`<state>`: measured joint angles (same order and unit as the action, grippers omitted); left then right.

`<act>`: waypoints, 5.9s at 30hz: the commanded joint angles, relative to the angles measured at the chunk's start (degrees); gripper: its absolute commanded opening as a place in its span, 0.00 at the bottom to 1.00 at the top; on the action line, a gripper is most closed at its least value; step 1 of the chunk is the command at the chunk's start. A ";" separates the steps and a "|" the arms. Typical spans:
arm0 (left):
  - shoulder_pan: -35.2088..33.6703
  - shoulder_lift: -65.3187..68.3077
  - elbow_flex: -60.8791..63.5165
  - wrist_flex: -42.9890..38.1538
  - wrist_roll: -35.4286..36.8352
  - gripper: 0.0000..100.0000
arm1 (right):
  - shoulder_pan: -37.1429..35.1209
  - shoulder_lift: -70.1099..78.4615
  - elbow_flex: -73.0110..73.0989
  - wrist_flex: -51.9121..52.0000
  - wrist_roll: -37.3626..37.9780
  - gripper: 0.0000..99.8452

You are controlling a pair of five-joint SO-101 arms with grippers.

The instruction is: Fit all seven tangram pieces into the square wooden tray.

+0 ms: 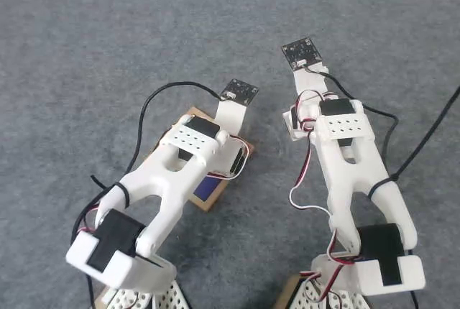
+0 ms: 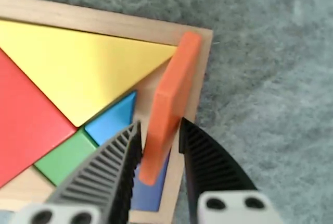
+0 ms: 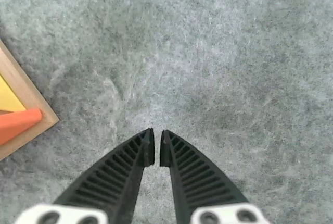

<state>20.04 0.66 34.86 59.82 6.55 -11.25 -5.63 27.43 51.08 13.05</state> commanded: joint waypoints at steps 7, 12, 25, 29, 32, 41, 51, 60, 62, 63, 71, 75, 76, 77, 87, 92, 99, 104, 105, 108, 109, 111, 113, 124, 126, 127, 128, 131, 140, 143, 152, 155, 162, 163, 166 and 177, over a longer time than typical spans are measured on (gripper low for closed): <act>-7.56 -7.47 -1.10 0.44 -0.35 0.19 | 0.48 -2.95 -2.37 -0.84 0.00 0.04; -7.38 -15.30 4.00 -1.93 -0.62 0.19 | 0.48 -2.95 -2.37 -0.92 0.00 0.04; -17.76 -34.46 18.68 -17.67 10.81 0.13 | -12.26 2.77 -3.43 -6.55 2.46 0.03; -20.13 -35.34 19.03 -19.08 10.81 0.04 | -15.87 9.80 -6.15 -8.22 2.73 0.03; -20.40 -35.43 19.03 -19.08 10.81 0.02 | -18.33 14.02 -8.44 -7.78 2.73 0.03; -20.48 -35.78 19.12 -18.81 10.64 0.01 | -23.25 16.04 -8.70 -4.00 4.04 0.03; -26.73 -35.87 18.42 -19.87 9.14 0.01 | -21.23 5.67 -8.00 1.01 6.33 0.03; -31.30 -35.87 18.24 -20.40 13.27 0.01 | -31.25 4.70 3.87 -9.27 6.42 0.03; -32.09 -35.87 18.15 -21.19 13.27 0.01 | -30.81 7.96 2.90 -9.45 6.51 0.03; -32.26 -35.87 18.33 -21.71 13.27 0.01 | -30.37 9.71 1.93 -8.84 6.51 0.03; -32.26 -35.87 18.42 -21.89 13.19 0.01 | -25.45 11.21 -10.29 8.66 6.51 0.03; -32.26 -35.87 18.42 -21.98 13.01 0.01 | -24.40 2.07 -7.03 8.84 6.51 0.03; -32.26 -35.87 18.42 -21.98 12.48 0.01 | -24.31 -1.19 -5.19 8.75 6.68 0.03; -32.26 -35.87 18.42 -21.98 11.25 0.01 | -24.13 -4.53 -3.34 8.75 7.56 0.03; -31.82 -53.63 36.53 -31.47 -2.55 0.01 | -13.85 -43.82 31.12 -10.68 9.49 0.03; -31.82 -73.41 54.29 -35.43 -13.01 0.01 | -9.63 -60.18 50.99 -19.74 9.23 0.03; -32.00 -96.44 61.93 -18.37 -16.62 0.01 | -6.99 -82.68 65.14 -11.47 4.31 0.03; -32.09 -105.76 61.67 2.64 -16.79 0.01 | -6.64 -97.71 69.01 3.03 1.67 0.03; -32.26 -105.41 61.67 5.80 -16.79 0.01 | -6.46 -98.95 69.01 6.64 1.67 0.03; -32.35 -104.53 61.67 11.69 -16.79 0.01 | -6.37 -97.89 69.01 14.55 1.58 0.03; -32.35 -104.53 61.67 12.66 -16.79 0.01 | -6.37 -97.36 69.01 16.22 1.58 0.03; -32.09 -104.44 61.67 12.31 -16.62 0.01 | -6.37 -97.54 69.01 17.98 1.58 0.04; -32.09 -104.44 61.67 12.40 -16.62 0.01 | -6.29 -97.98 69.01 19.03 1.58 0.04; -32.18 -104.44 61.67 12.40 -16.62 0.01 | -6.64 -98.24 69.01 21.58 1.49 0.04; -32.18 -104.44 61.67 12.40 -16.62 0.01 | -6.64 -98.24 69.01 21.58 1.49 0.04; -32.18 -104.44 61.67 12.40 -16.62 0.01 | -6.64 -98.24 69.01 21.58 1.49 0.04; -32.18 -104.44 61.67 12.40 -16.62 0.01 | -6.64 -98.24 69.01 21.58 1.49 0.04; -32.18 -104.44 61.67 12.40 -16.62 0.01 | -6.64 -98.24 69.01 21.58 1.49 0.04; -32.18 -104.44 61.67 12.40 -16.62 0.01 | -6.64 -98.24 69.01 21.58 1.49 0.04; -32.18 -104.44 61.67 12.40 -16.62 0.01 | -6.64 -98.24 69.01 21.58 1.49 0.04; -32.18 -104.44 61.67 12.40 -16.62 0.01 | -6.64 -98.24 69.01 21.58 1.49 0.04; -32.18 -104.44 61.67 12.40 -16.62 0.01 | -6.64 -98.24 69.01 21.58 1.49 0.04; -32.18 -104.44 61.67 12.40 -16.62 0.01 | -6.55 -98.24 69.01 21.58 1.49 0.04; -32.18 -104.44 61.67 12.40 -16.62 0.01 | -6.46 -98.24 69.01 21.58 1.49 0.04; -32.18 -104.44 61.67 12.40 -16.62 0.01 | -6.46 -98.24 69.01 21.58 1.49 0.04; -32.18 -104.44 61.67 12.40 -16.62 0.01 | -6.46 -98.24 69.01 21.58 1.49 0.04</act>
<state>-12.04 -102.90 97.19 71.96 -9.63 -18.37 -102.68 95.56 72.09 15.25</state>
